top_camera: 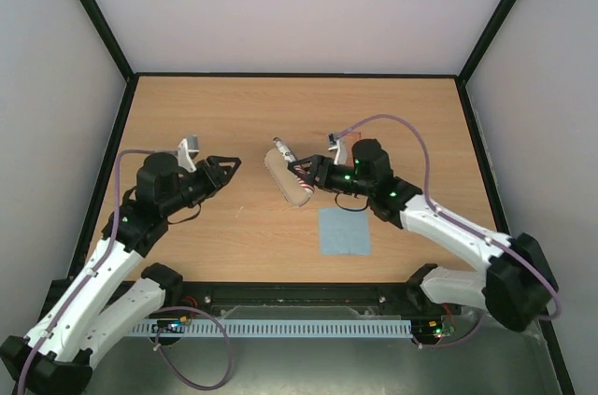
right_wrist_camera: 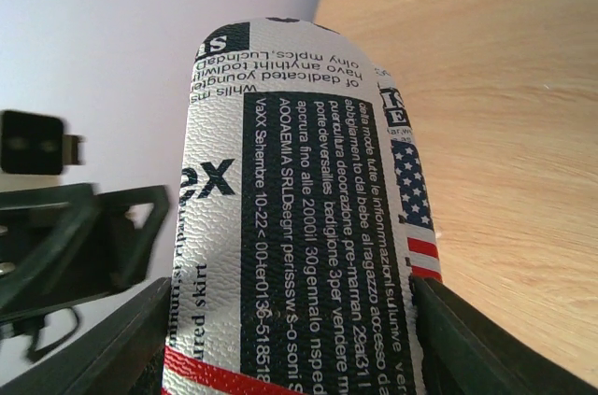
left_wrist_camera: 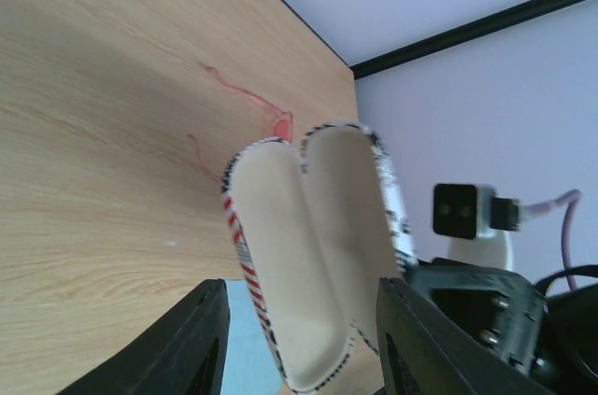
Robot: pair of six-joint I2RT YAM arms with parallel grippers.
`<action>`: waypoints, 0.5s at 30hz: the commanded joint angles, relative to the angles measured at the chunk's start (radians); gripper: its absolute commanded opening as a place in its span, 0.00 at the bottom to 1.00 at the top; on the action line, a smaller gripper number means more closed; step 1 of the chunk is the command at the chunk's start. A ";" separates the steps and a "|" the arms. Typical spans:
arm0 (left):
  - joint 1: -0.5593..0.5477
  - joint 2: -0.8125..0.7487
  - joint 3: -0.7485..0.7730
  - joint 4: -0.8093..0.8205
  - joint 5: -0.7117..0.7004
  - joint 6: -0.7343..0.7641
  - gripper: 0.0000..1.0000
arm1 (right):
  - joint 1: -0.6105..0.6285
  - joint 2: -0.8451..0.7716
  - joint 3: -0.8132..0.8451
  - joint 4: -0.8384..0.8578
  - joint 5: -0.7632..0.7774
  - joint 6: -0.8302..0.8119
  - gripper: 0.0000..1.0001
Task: Organize the sunglasses
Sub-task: Place the sunglasses case at the center of the board.
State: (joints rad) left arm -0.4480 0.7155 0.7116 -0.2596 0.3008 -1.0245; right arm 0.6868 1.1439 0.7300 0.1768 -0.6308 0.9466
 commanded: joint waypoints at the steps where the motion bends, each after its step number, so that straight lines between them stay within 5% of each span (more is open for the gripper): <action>1: 0.045 -0.020 0.005 -0.100 0.068 0.042 0.46 | 0.009 0.116 -0.015 0.190 -0.019 -0.003 0.33; 15: 0.083 -0.062 -0.071 -0.073 0.116 0.034 0.47 | 0.071 0.548 0.066 0.417 -0.049 -0.011 0.34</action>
State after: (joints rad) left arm -0.3740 0.6624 0.6643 -0.3351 0.3820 -0.9966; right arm 0.7452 1.6276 0.7368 0.4500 -0.6605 0.9455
